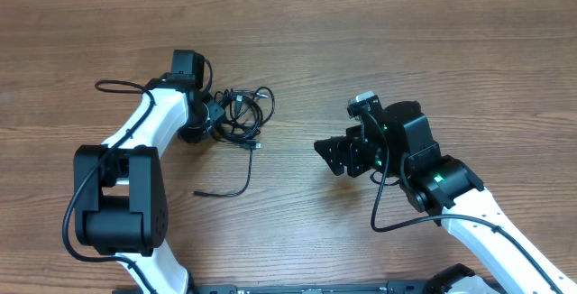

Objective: Untangle cables

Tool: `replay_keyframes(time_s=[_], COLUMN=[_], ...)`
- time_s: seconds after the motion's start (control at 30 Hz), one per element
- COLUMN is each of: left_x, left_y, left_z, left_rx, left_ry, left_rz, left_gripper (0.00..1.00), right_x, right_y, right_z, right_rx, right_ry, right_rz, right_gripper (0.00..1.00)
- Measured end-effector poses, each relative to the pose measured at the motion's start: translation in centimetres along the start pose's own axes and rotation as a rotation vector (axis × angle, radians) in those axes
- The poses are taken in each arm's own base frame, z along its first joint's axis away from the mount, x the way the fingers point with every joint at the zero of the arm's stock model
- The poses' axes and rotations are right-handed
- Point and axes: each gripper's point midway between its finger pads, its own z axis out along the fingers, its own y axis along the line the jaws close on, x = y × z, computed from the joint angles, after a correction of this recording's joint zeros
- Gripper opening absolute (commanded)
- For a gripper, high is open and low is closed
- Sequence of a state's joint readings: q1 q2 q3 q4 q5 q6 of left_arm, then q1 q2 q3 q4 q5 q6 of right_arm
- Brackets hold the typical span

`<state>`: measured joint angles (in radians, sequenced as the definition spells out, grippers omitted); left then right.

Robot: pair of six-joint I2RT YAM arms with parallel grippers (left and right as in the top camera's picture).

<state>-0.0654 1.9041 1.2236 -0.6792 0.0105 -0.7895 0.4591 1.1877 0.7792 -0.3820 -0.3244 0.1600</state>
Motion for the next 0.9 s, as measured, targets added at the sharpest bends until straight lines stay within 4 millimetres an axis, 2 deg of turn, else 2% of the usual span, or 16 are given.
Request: replay_keyframes(time_s=[0.07, 0.2, 0.53, 0.73, 0.83, 0.9], left_x=[0.0, -0.1, 0.9, 2.0, 3.3, 4.2], left_y=[-0.1, -0.1, -0.4, -1.5, -2.8, -4.1], left_z=[0.0, 0.0, 0.0, -0.2, -1.7, -3.6], left_rx=[0.002, 0.004, 0.009, 0.081, 0.159, 0.232], left_ry=[-0.002, -0.004, 0.028, 0.083, 0.112, 0.104], left_rz=[0.002, 0.003, 0.035, 0.215, 0.382, 0.498], left_gripper=[0.17, 0.05, 0.04, 0.04, 0.04, 0.04], right_x=[0.0, 0.0, 0.0, 0.2, 0.4, 0.3], right_y=[0.0, 0.0, 0.0, 0.1, 0.5, 0.9], right_z=[0.0, 0.0, 0.0, -0.3, -1.3, -2.1], right_rx=[0.001, 0.0, 0.0, -0.003, -0.008, -0.01], right_ry=[0.001, 0.0, 0.0, 0.006, 0.007, 0.006], right_rz=[0.0, 0.0, -0.001, 0.0, -0.001, -0.002], right_gripper=[0.8, 0.8, 0.76, 0.75, 0.74, 0.73])
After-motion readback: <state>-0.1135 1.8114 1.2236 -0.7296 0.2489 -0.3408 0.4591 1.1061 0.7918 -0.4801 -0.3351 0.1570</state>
